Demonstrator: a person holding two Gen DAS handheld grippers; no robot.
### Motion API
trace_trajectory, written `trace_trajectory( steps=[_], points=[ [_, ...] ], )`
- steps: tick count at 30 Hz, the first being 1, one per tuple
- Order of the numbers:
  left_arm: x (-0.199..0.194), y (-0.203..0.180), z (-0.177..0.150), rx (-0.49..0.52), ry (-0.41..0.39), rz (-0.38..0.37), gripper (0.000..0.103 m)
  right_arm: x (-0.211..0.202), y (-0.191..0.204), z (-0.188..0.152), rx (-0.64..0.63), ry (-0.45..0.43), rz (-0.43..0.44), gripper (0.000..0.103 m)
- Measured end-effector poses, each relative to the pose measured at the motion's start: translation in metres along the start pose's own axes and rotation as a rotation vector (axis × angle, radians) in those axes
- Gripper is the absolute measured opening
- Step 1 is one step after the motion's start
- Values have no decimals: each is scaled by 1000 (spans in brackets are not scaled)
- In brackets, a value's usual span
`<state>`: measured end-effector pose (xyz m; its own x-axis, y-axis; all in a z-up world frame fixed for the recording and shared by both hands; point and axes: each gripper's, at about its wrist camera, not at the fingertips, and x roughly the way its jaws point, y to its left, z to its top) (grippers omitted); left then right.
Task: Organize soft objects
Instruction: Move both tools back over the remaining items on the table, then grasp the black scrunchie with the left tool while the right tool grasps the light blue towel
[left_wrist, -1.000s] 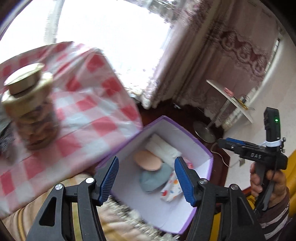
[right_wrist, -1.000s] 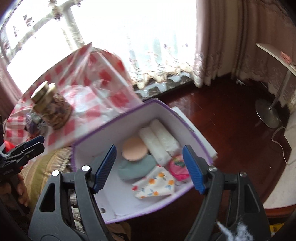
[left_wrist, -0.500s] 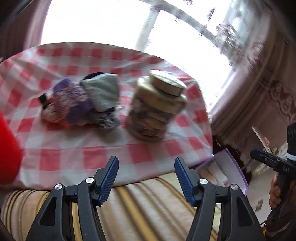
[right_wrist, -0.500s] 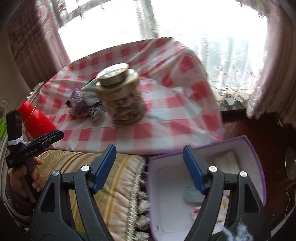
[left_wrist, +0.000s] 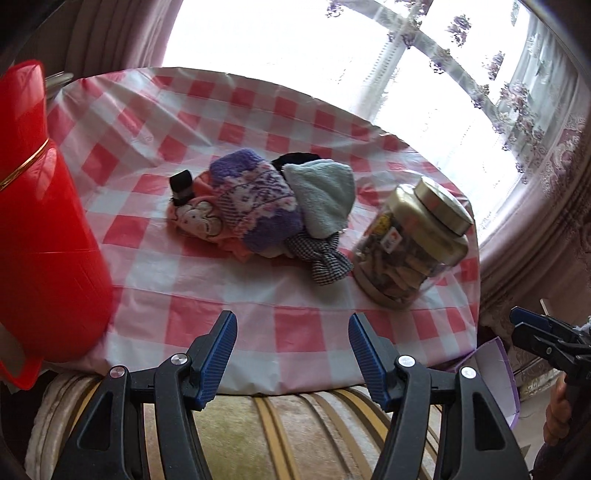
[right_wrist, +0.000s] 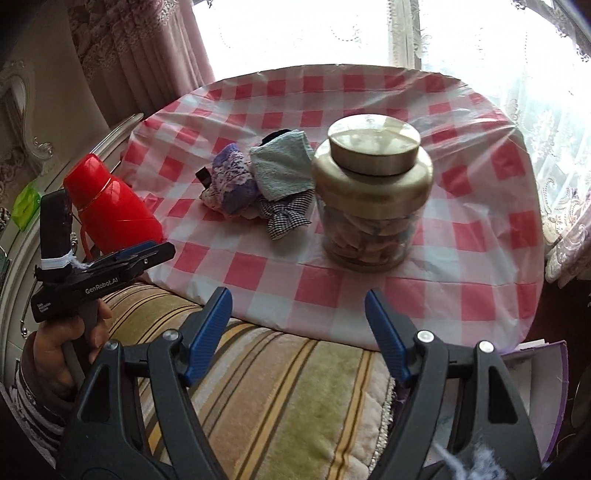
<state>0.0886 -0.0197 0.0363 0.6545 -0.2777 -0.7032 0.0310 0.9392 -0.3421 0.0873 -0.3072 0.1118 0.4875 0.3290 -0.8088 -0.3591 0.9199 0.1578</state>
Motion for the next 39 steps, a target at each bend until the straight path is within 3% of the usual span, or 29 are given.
trace_trajectory(
  steps=[14,22,27,33,39],
  points=[
    [31,24,48,21,-23,187,63,51,38,29,-64,41,94,77],
    [56,50,90,-42,-46,310,63,74,41,45,-40,46,132,77],
    [79,68,107,-101,-28,338,63,86,44,53,-39,49,146,77],
    [103,92,117,-215,-19,318,63,97,45,60,-38,54,164,77],
    [121,104,123,-253,-12,300,63,106,43,64,-41,59,165,77]
  ],
)
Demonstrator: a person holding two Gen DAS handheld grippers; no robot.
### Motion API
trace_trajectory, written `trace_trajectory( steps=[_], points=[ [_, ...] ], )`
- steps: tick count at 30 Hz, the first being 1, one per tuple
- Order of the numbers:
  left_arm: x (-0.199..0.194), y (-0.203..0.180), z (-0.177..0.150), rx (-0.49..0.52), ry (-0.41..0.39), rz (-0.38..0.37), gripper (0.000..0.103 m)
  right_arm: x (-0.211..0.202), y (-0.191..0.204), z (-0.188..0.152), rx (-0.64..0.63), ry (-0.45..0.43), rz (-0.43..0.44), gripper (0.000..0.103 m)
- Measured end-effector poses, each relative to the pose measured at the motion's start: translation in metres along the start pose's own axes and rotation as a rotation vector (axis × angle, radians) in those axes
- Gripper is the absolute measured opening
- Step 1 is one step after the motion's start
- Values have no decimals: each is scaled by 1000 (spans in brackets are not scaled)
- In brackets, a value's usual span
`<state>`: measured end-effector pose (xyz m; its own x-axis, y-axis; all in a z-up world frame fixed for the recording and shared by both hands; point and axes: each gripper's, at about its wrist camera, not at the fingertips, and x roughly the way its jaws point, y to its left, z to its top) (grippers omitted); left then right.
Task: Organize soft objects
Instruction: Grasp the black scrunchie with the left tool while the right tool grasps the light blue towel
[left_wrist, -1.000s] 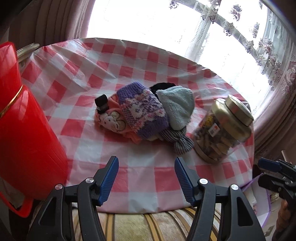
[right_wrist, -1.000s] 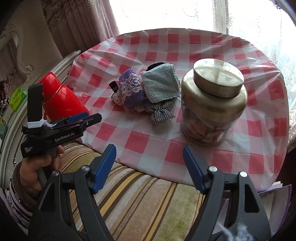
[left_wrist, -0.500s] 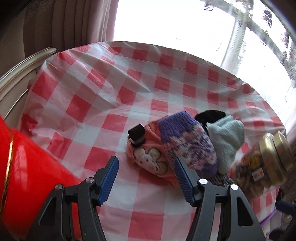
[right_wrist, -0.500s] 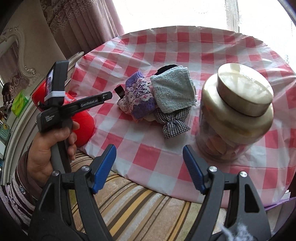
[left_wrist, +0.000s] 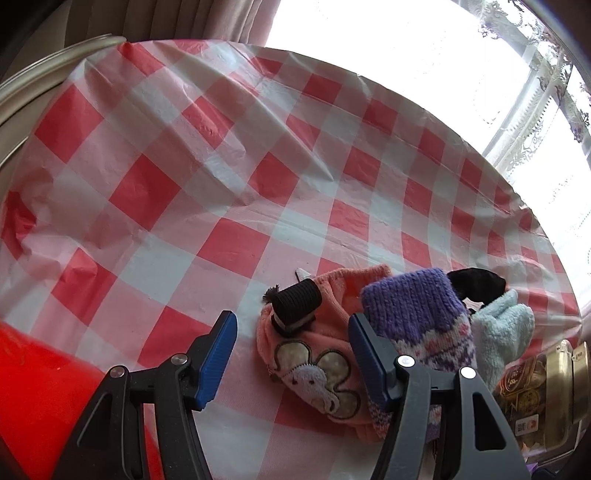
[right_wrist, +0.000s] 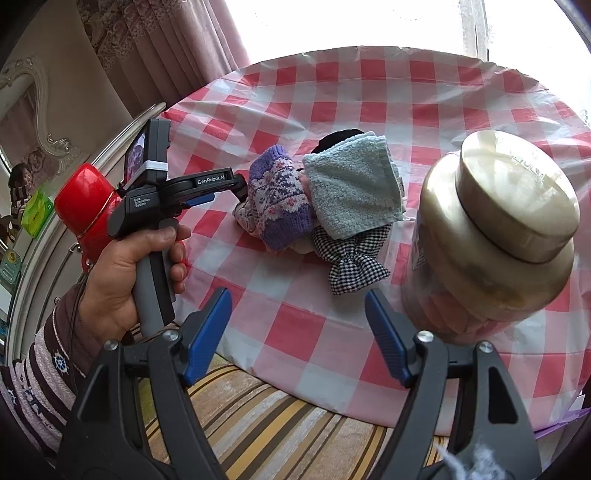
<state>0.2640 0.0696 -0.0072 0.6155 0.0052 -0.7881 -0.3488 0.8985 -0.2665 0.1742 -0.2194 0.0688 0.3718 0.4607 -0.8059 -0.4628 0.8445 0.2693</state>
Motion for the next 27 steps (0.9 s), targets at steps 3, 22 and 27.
trace_trajectory(
  steps=[3,22,27],
  points=[
    [10,4,3,-26,12,-10,63,6,-2,3,5,6,2,77],
    [14,8,8,4,-33,-35,31,51,12,36,-3,-4,-58,77],
    [-17,-1,5,54,-131,-32,31,69,8,50,45,-19,-151,76]
  ],
)
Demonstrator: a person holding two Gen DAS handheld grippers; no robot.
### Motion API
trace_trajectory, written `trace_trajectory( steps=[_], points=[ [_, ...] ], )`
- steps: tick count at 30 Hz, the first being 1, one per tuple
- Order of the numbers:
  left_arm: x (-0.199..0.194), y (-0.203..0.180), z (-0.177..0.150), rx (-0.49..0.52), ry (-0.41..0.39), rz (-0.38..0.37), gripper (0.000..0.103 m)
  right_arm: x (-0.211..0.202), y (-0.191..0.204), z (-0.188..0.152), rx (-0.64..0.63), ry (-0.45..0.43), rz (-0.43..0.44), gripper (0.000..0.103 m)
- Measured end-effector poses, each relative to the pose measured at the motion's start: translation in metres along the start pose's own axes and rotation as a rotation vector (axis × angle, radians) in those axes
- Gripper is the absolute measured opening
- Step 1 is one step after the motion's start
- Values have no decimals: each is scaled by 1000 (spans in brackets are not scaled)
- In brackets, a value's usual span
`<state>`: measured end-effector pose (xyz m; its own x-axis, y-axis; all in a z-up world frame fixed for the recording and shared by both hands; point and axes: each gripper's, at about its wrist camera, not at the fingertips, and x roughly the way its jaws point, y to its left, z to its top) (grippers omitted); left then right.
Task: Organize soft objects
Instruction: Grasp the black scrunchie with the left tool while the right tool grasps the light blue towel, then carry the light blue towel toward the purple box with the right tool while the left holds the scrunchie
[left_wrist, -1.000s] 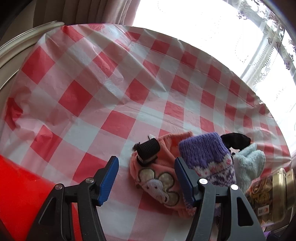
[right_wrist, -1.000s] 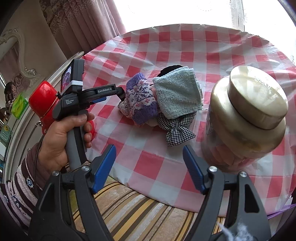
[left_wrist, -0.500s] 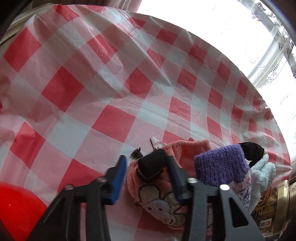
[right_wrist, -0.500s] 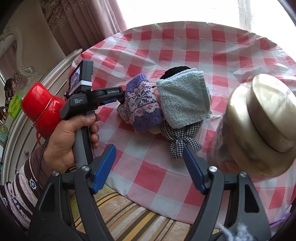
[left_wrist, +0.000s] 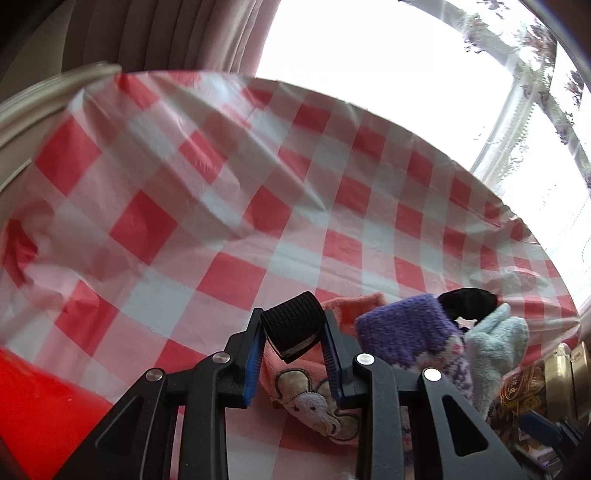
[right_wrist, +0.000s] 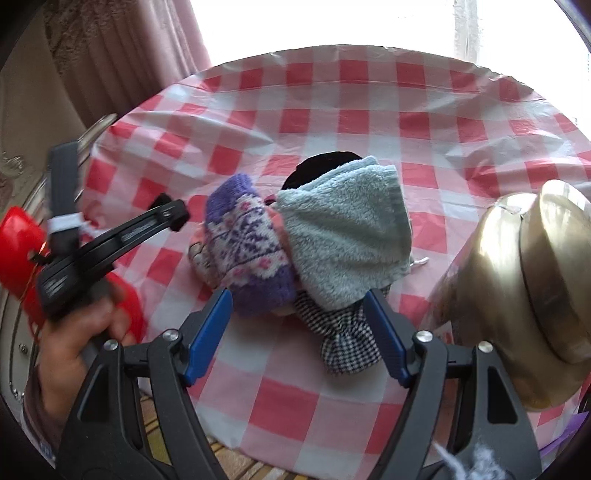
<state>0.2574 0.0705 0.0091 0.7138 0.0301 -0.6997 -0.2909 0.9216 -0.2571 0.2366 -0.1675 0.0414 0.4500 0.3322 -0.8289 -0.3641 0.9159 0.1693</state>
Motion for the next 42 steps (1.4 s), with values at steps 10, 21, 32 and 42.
trace_trajectory(
  steps=[10,21,32,42],
  points=[
    [-27,-12,-15,32,-32,-65,31,35,2,16,-24,4,-104,52],
    [-30,-16,-23,43,-33,-76,31,45,-6,14,-19,0,-107,16],
    [-54,-19,-26,46,-71,-95,31,-23,-3,-7,28,-40,65,14],
    [-89,-23,-53,49,-70,-142,31,-110,-40,-53,133,-67,155,12]
  ],
)
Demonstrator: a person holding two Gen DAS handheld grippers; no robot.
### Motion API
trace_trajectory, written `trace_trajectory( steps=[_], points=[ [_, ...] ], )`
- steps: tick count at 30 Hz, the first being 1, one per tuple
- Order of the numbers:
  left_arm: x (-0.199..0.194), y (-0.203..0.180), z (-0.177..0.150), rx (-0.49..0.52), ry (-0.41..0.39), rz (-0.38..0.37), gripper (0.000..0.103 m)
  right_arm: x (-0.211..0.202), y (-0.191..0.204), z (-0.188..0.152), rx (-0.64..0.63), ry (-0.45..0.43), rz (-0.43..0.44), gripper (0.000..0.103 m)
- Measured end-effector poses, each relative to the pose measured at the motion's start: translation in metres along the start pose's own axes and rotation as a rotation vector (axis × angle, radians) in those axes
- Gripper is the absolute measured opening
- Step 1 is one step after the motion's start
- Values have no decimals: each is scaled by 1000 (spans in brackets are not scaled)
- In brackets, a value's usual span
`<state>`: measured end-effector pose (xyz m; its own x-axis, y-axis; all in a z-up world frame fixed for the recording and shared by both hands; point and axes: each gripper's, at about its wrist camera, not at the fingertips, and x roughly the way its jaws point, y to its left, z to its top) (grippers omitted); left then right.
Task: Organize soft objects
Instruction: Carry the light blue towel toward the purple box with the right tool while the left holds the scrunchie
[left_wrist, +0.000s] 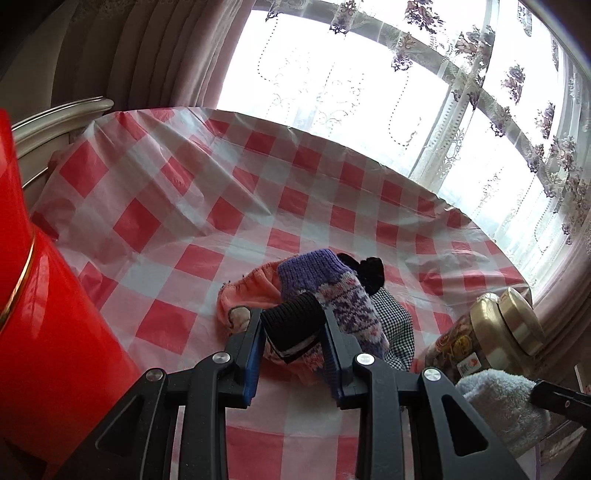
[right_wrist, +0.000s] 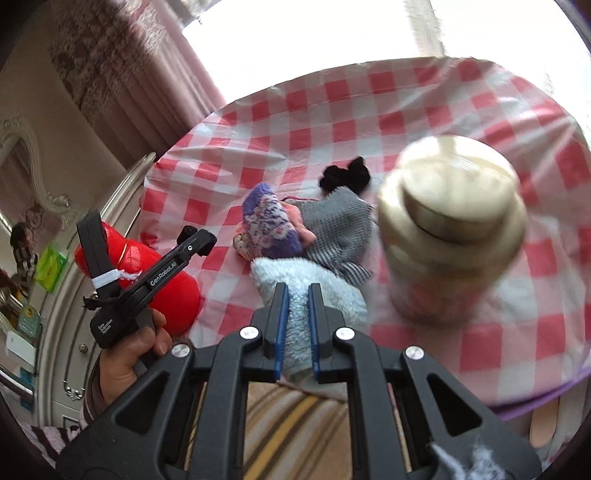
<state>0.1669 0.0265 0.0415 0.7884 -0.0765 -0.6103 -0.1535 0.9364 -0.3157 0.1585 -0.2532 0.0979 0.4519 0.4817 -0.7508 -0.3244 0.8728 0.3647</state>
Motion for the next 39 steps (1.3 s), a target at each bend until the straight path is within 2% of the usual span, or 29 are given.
trace_trajectory(
  steps=[5,9,10,11,12,13,15,21,22,23,24,25,26,29,33,37,39],
  points=[
    [-16,-13,-15,21,10,-22,31,-47,-39,-27,97,-19,-10,12],
    [-24,-23,-25,36,19,-39,31,-80,-71,-53,129,-28,-88,13],
    [-25,-25,-27,36,24,-42,31,-82,-76,-58,125,-16,-108,20],
    [-26,-27,-29,37,28,-46,31,-82,-79,-62,117,10,-133,36],
    [-27,-30,-30,39,31,-49,31,-78,-78,-65,100,39,-146,46],
    [-28,-33,-32,45,33,-52,31,-73,-76,-66,75,55,-143,60],
    [-34,-38,-34,59,31,-58,31,-60,-66,-66,20,75,-125,63],
    [-51,-39,-45,69,42,-64,31,15,-22,-48,-226,213,-84,63],
    [-54,-37,-47,65,47,-64,31,32,-20,-46,-252,253,-86,59],
    [-57,-35,-48,61,49,-63,31,43,-20,-50,-261,282,-92,36],
    [-59,-33,-49,59,48,-62,31,51,-22,-54,-264,310,-100,23],
    [-62,-32,-50,58,46,-61,31,60,-23,-57,-269,349,-103,16],
    [-64,-31,-51,57,44,-60,31,61,-23,-62,-273,361,-93,14],
    [-66,-31,-50,53,44,-63,31,44,-28,-71,-257,335,-45,13],
    [-66,-43,-52,76,53,-89,31,4,-52,-69,-154,243,-60,12],
    [-69,-56,-55,96,57,-114,31,-58,-94,-74,-15,130,-115,12],
    [-70,-62,-57,104,61,-126,31,-91,-117,-82,52,78,-172,12]
  ],
)
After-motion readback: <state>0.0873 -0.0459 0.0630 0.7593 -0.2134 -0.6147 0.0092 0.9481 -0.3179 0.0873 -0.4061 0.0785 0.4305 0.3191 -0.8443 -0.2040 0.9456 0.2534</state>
